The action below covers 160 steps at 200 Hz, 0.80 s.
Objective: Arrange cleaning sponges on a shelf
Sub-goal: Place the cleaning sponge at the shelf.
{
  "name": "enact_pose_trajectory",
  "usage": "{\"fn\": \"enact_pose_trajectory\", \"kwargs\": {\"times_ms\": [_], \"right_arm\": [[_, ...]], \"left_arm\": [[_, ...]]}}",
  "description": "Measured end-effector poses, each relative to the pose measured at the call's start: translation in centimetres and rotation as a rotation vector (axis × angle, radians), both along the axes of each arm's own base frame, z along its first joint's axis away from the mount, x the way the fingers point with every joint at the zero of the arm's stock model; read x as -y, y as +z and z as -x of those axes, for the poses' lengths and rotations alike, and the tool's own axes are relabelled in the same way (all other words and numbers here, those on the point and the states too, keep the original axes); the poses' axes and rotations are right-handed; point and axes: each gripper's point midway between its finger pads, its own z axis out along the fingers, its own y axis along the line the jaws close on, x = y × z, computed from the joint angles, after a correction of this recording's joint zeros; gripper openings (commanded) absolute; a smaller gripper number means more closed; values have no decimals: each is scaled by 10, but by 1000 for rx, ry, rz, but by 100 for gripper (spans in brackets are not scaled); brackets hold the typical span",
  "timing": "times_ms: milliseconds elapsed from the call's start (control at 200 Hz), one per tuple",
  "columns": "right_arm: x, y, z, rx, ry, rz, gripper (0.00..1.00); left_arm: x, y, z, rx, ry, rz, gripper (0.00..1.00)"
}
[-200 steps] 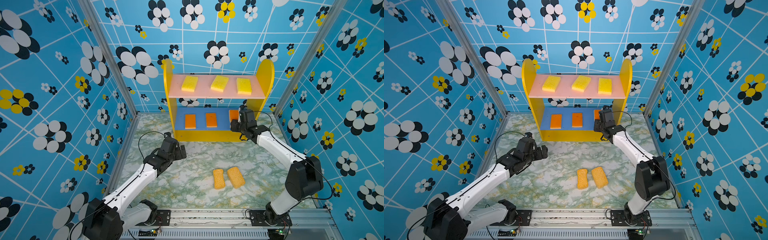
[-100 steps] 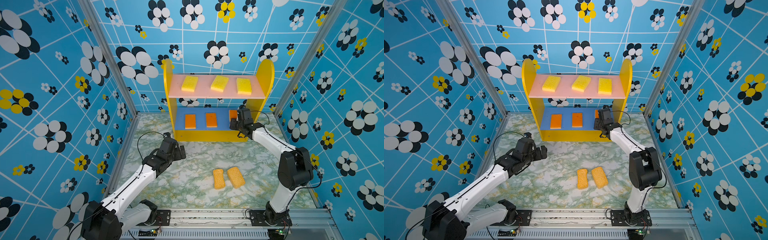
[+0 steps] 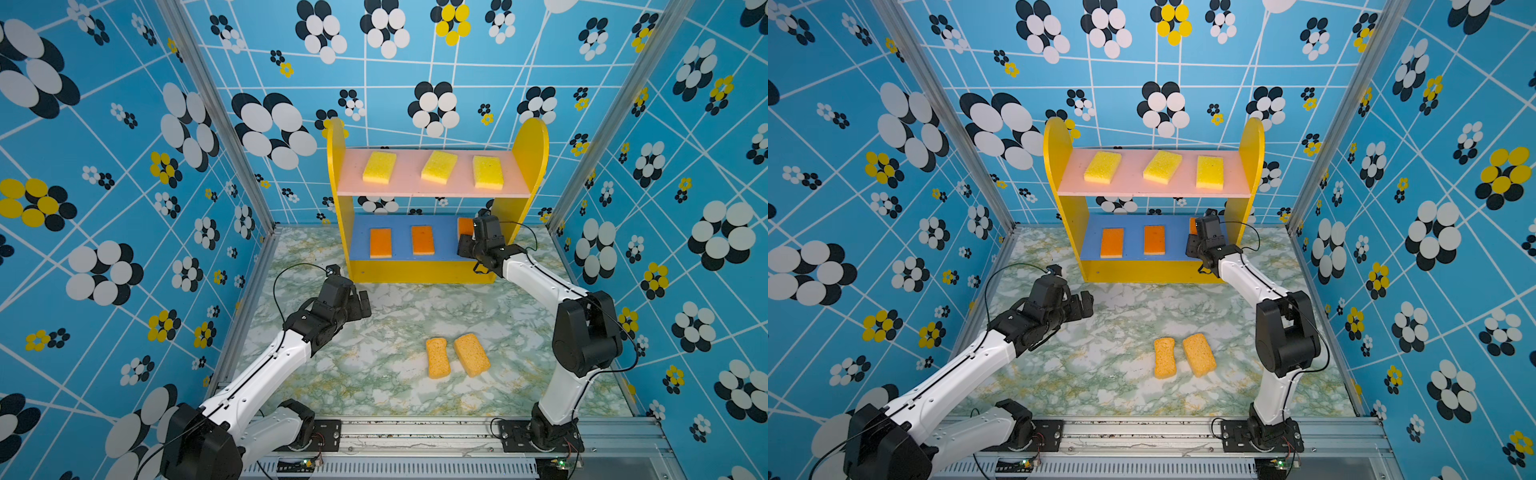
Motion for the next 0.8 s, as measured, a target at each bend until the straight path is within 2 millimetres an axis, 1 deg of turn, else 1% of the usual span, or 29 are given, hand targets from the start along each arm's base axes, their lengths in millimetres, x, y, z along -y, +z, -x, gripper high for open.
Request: {"fn": "enact_pose_trajectory", "kwargs": {"times_ms": [205, 580, 800], "right_arm": [[1, 0, 0, 0, -2, -1, 70], [1, -3, 1, 1, -2, -3, 67], [3, -4, 7, 0, -4, -5, 66]], "left_arm": [[0, 0, 0, 0, 0, 0, 99], [0, 0, 0, 1, 0, 0, 99], [0, 0, 0, 1, 0, 1, 99]]}}
